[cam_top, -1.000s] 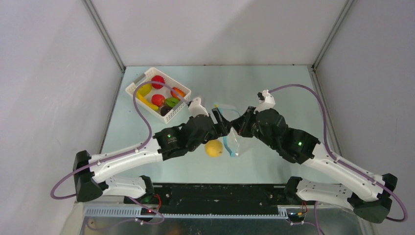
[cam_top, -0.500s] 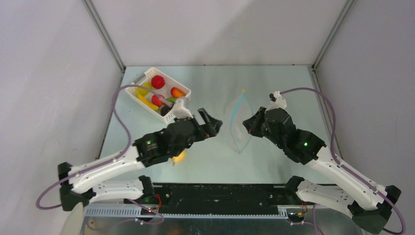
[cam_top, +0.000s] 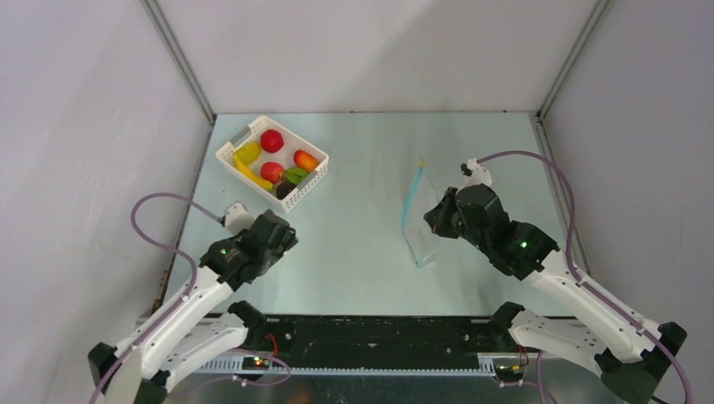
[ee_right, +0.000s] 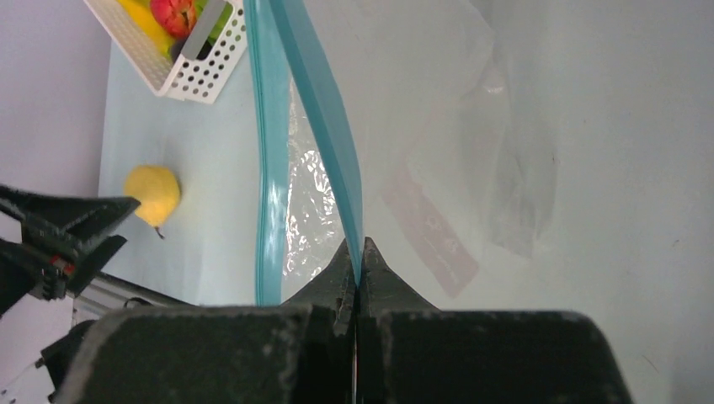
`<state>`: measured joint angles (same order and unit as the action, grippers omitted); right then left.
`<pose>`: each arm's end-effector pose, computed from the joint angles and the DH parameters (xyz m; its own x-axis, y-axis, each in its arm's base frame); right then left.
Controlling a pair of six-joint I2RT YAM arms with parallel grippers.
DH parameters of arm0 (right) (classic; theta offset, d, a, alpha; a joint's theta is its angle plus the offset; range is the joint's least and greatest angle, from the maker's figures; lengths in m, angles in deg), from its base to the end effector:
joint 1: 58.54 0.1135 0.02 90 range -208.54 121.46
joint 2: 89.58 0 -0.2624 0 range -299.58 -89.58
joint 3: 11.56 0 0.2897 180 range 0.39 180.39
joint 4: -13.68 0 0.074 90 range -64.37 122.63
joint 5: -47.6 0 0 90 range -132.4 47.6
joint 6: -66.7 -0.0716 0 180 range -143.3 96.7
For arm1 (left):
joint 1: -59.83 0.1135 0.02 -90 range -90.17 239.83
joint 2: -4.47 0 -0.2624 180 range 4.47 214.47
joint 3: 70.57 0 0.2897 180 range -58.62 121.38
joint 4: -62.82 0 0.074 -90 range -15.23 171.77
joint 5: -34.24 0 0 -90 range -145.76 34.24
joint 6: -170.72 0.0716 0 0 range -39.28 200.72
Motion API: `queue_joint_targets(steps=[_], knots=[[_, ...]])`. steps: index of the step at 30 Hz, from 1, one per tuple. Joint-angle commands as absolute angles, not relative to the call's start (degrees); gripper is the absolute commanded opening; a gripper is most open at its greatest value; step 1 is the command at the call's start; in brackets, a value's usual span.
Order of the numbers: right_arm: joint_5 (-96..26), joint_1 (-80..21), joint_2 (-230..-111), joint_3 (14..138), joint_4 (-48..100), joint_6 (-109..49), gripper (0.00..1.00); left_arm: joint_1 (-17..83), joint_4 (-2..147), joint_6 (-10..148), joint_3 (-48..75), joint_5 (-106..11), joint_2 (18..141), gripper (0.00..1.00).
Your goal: Place the food in the zip-top bag and seal the zipper
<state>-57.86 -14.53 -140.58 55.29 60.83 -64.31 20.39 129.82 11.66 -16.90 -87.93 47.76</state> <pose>0.1972 0.1640 0.3222 -0.6139 0.2863 -0.7356 -0.1365 0.8794 0.4562 0.1694 -0.0900 0.2332 -0.5214 -0.5948 -0.6119 -0.4910 0.7956 -0.3550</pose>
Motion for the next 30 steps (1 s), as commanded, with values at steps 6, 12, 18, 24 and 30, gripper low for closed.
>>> queue_joint_targets(steps=[6,12,18,24,30], knots=[[-53.8,-16.0,-142.8,55.1,58.7,-60.8,0.00,48.0,130.4,10.7,-16.6,-97.7,49.9,1.00],[-51.2,-17.6,-144.7,55.1,58.4,-59.6,0.00,66.7,113.1,21.1,-18.4,-92.9,54.0,1.00],[-50.5,-18.6,-146.0,55.1,58.5,-59.3,0.00,76.6,104.4,24.5,-17.9,-87.7,63.1,1.00],[-49.2,-19.2,-146.8,55.1,58.1,-59.6,0.00,82.2,106.7,23.8,-19.3,-86.0,67.8,1.00],[-48.8,-19.2,-146.9,55.1,58.9,-59.9,0.00,87.9,102.3,25.4,-23.8,-88.2,62.8,1.00]])
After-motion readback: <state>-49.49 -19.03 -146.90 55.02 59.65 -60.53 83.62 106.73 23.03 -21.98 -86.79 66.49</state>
